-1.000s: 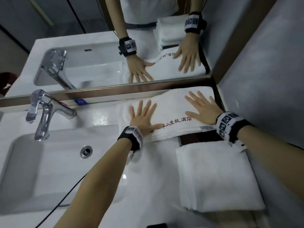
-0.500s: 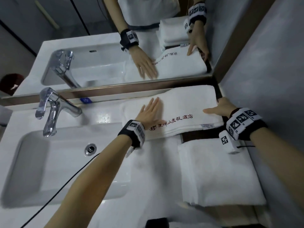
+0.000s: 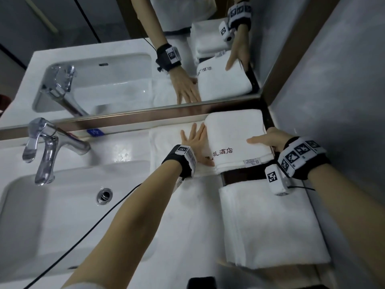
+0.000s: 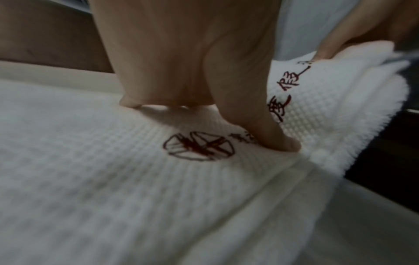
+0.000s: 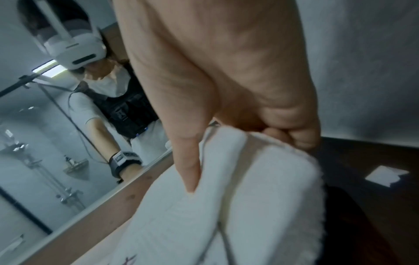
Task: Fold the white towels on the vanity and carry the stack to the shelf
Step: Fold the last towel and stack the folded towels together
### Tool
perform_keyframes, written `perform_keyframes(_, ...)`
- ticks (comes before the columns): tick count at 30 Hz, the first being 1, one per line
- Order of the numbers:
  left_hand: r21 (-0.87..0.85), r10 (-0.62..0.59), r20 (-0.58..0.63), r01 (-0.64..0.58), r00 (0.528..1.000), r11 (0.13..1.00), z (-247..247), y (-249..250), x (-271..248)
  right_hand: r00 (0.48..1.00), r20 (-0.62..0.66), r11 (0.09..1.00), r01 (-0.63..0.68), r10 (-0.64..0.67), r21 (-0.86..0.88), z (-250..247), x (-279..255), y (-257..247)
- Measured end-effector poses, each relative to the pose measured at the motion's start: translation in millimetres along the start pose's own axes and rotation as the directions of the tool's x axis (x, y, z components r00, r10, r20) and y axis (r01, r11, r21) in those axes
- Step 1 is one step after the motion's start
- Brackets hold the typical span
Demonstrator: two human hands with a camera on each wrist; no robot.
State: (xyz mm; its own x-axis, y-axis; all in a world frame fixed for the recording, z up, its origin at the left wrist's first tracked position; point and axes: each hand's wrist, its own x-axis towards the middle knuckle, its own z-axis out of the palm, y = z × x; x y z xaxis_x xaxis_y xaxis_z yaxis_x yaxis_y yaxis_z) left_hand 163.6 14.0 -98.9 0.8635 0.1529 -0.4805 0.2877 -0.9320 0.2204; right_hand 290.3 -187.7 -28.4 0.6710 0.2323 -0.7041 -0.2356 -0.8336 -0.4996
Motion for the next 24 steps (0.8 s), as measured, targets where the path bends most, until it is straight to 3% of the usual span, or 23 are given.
perform_keyframes(4,-0.044,0.03,-0.011,-0.03,0.999,0.999,-7,-7,-8,0.989,-0.074,0.986,0.132,-0.125,0.101,1,-17,-11)
perform_keyframes(6,-0.148,-0.003,-0.135,-0.017,0.991,0.989,-13,-21,-22,0.973,-0.068,0.959,0.229,-0.221,0.165,2,-32,-22)
perform_keyframes(7,-0.196,-0.061,-0.271,0.007,0.961,0.98,-12,-32,-32,0.964,-0.055,0.948,0.265,-0.26,0.174,3,-39,-29)
perform_keyframes(9,-0.27,-0.25,-0.511,0.122,0.823,0.955,-6,-59,-60,0.942,-0.011,0.925,0.332,-0.336,0.186,9,-52,-44)
perform_keyframes(11,-0.364,-0.465,-0.545,0.302,0.698,0.881,10,-83,-91,0.913,0.044,0.897,0.388,-0.406,0.213,21,-63,-62)
perform_keyframes(12,-0.429,-0.569,-0.465,0.389,0.678,0.815,19,-92,-104,0.897,0.065,0.882,0.412,-0.437,0.229,30,-67,-71)
perform_keyframes(14,-0.61,-0.687,-0.172,0.471,0.706,0.637,35,-103,-118,0.874,0.085,0.863,0.448,-0.477,0.235,51,-75,-89)
perform_keyframes(16,-0.824,-0.612,0.111,0.417,0.783,0.383,47,-110,-124,0.864,0.1,0.863,0.472,-0.493,0.179,75,-77,-105)
perform_keyframes(17,-0.901,-0.553,0.171,0.356,0.815,0.246,51,-112,-125,0.858,0.121,0.864,0.484,-0.5,0.141,88,-77,-112)
perform_keyframes(18,-0.944,-0.521,0.174,0.293,0.836,0.154,54,-112,-126,0.851,0.149,0.864,0.494,-0.504,0.101,100,-76,-118)
perform_keyframes(19,-0.962,-0.522,0.151,0.246,0.84,0.117,56,-112,-127,0.845,0.178,0.863,0.503,-0.504,0.054,113,-75,-123)
perform_keyframes(24,-0.99,-0.543,0.091,0.137,0.835,0.044,62,-116,-133,0.847,0.249,0.822,0.522,-0.469,-0.227,177,-64,-136)
